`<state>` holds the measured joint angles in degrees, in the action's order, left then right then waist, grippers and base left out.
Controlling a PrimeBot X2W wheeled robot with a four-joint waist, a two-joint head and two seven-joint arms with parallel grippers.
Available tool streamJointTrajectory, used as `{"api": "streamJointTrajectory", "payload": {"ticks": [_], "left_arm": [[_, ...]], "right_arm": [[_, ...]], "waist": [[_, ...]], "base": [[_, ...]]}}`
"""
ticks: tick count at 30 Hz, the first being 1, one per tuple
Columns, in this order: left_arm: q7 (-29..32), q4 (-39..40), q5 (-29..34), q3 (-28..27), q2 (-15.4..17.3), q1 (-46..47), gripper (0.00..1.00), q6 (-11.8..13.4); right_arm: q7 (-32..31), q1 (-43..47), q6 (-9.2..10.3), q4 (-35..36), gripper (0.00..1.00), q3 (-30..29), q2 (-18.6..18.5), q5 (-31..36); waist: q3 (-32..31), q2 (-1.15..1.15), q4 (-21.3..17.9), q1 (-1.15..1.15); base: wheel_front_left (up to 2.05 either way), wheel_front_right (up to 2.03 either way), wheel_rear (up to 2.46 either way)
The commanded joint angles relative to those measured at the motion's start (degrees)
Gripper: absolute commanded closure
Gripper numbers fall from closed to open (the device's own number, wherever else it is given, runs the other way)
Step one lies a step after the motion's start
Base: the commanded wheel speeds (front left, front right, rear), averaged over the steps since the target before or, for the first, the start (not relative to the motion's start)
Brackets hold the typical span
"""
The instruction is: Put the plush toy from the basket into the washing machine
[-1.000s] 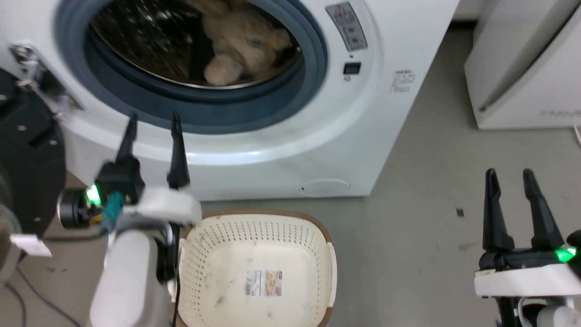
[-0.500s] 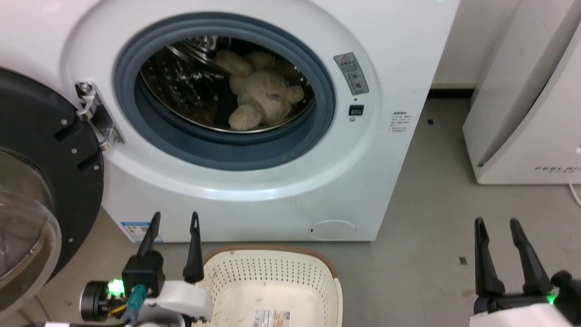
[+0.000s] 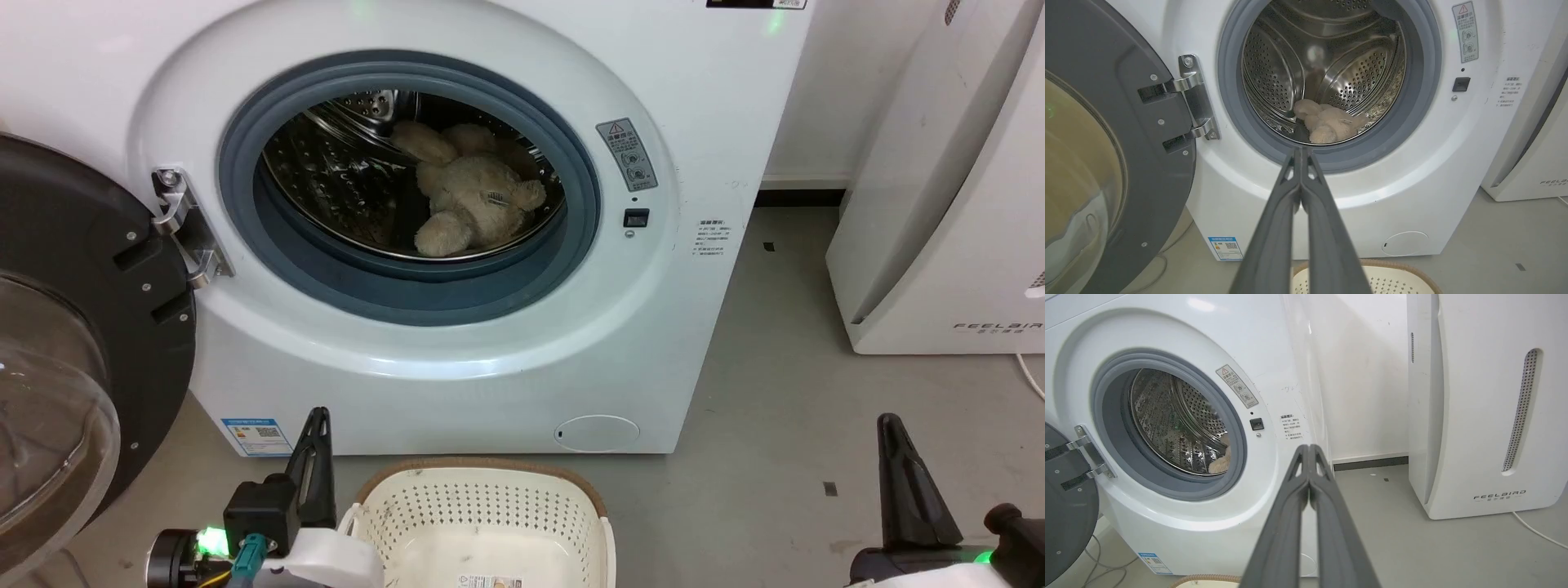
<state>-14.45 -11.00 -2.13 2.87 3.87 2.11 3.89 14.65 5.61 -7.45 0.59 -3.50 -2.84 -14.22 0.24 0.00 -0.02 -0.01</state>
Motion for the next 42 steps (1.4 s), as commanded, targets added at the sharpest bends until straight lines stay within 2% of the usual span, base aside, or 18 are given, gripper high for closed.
{"api": "streamJointTrajectory", "payload": {"ticks": [1,42], "left_arm": [[0.4,0.4,0.1,-0.1,0.0,-0.1,1.00,-0.1],[5.0,3.9,0.8,-1.0,-0.4,-0.8,1.00,-1.4]], "right_arm": [[-0.5,-0.2,0.00,0.0,1.00,0.1,0.0,0.5],[-5.2,-2.0,-0.01,-0.2,1.00,1.2,0.0,5.1]], "waist": [[0.0,0.00,0.0,0.01],[-0.1,0.00,0.0,0.01]], "base": [[0.00,0.00,0.00],[0.00,0.00,0.00]]}}
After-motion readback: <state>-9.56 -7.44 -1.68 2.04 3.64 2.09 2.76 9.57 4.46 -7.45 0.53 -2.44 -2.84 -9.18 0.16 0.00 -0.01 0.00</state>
